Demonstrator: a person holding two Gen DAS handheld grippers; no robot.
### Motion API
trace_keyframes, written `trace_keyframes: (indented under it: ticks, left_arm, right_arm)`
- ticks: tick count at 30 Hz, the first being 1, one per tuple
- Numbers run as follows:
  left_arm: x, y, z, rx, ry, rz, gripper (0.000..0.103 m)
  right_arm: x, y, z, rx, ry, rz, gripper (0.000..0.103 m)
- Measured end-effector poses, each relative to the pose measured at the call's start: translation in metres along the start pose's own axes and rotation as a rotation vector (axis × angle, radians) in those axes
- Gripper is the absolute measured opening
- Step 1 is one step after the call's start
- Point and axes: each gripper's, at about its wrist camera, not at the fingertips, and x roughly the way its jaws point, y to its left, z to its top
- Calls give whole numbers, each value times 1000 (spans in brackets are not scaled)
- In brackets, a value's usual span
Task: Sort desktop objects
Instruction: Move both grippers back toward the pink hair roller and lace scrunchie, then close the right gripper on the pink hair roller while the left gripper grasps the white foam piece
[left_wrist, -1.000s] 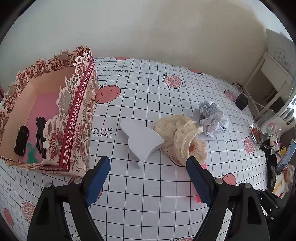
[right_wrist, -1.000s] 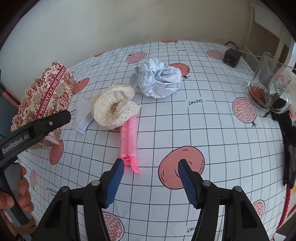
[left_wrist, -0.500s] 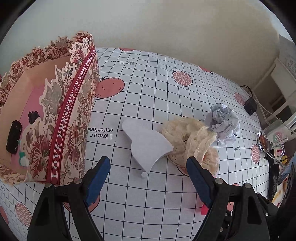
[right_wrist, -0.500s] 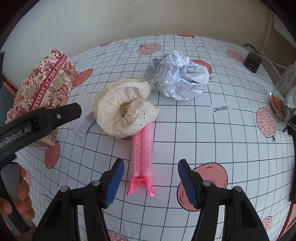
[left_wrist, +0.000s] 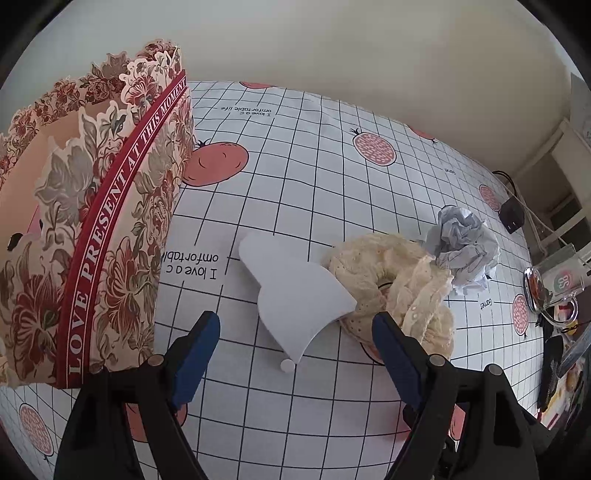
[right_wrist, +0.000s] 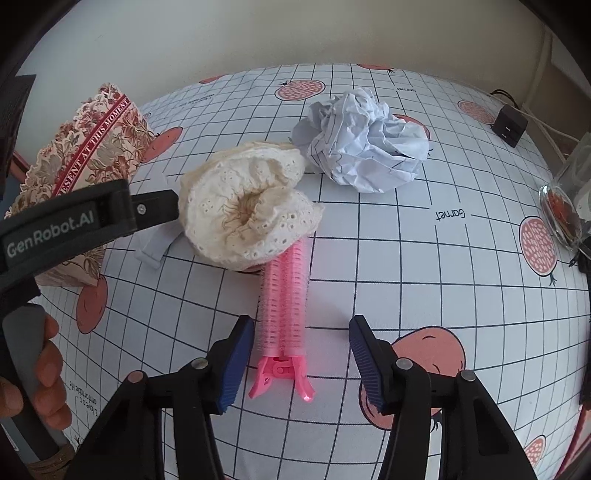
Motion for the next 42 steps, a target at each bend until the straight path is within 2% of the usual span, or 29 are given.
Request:
trace_keyframes:
  ticks: [6,12,21,25,32,36,39,42]
  left_arm:
    - [9,-1,1,2,4,19,85]
    - [15,-6,0,27,-10,71,85]
    - [33,2,2,31,-20,94,83]
    - [34,2,3,51,-40,127,79]
    - [34,1,4,70,-56,150,79]
    - [30,4,6,66,-63,167,62]
    - [29,8,9,61,-57,154,62]
    - [29,5,9,69,-54,157,62]
  right_arm:
    - [1,10,-3,-39,-16,-43,59]
    - [3,18,-6,-71,-20,-71,59]
    - [5,21,-9,-70,-27,-73,57]
    - [3,19,-7,-70,-28,-72,57]
    - [-2,17,-6,-66,-29,-73,57]
    - [-4,18,-7,-65,-27,-73,57]
    - [-2,15,-3,-62,-17,-76,56]
    - [-3,16,-2,-61,-8,-76,50]
